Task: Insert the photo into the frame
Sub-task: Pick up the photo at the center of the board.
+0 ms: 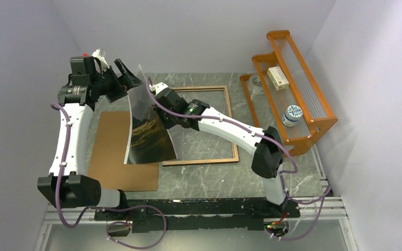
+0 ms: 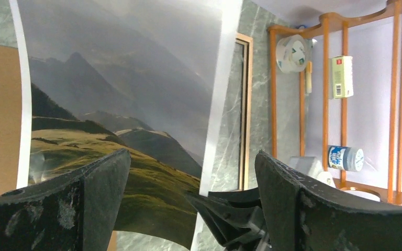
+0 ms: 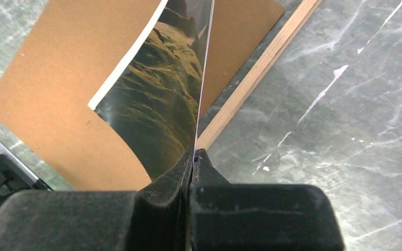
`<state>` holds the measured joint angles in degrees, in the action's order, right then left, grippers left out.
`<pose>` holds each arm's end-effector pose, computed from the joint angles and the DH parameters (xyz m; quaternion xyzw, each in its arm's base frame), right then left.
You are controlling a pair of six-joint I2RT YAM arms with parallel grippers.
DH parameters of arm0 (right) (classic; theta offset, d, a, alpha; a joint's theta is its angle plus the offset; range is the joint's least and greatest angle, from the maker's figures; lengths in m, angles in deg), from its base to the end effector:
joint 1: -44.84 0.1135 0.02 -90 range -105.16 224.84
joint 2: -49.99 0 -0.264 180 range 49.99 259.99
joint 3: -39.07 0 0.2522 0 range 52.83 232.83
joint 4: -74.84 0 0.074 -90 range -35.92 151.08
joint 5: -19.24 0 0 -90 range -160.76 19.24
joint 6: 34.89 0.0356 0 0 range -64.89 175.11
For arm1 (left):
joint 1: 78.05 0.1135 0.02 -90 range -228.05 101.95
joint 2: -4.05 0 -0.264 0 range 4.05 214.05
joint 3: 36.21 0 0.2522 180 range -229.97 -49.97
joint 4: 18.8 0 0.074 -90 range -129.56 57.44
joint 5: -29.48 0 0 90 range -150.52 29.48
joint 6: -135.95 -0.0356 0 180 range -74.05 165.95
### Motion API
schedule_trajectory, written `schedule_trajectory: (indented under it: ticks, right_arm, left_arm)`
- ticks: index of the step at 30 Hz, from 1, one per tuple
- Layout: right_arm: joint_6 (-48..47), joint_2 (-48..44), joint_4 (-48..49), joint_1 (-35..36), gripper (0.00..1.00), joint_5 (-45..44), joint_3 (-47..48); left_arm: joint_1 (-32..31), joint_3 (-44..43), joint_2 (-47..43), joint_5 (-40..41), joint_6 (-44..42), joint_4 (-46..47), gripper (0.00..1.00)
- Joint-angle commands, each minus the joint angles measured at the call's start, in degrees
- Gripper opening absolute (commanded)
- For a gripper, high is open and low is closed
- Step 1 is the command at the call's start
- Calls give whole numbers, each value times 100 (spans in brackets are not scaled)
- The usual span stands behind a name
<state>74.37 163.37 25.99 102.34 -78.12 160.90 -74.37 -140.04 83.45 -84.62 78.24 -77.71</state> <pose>0.2496 0.3834 0.3220 -0.2713 0.8647 0.2142 0.3643 0.2892 0.0040 0.4170 -0.1747 0.8531 -0.2916 0.3957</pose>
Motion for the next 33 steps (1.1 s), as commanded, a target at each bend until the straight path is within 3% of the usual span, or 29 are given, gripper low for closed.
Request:
schedule_trajectory:
  ticks: [1,9,13,17,21,29,31,33]
  right_arm:
    - [-557,85,-247,139,0,-337,390]
    - [-1025,333,-353,443,0,-846,716]
    - [-1190,429,-323,569,0,-1061,805]
    - [-1242,579,-422,589,0,-1157,996]
    - [-1332,591,-403,607,0,-1080,1075]
    - [-1428,521,-400,609,2,-640,1070]
    - [-1398,468,-421,602,12,-547,1060]
    - [-1409,335,-373,584,43,-350,945]
  left_arm:
    - [-5,-37,152,-176,271,163,94]
    - [-78,-487,634,285,444,-503,94]
    - [-75,-689,867,495,598,-818,87]
    - [-78,-757,971,566,678,-1042,69]
    - [-78,-624,976,719,690,-1083,41]
    - [-78,-920,1031,968,319,-1358,8]
    - [-78,-1004,1035,794,115,-1348,3]
    - [-78,-1116,1042,599,-183,-1343,2]
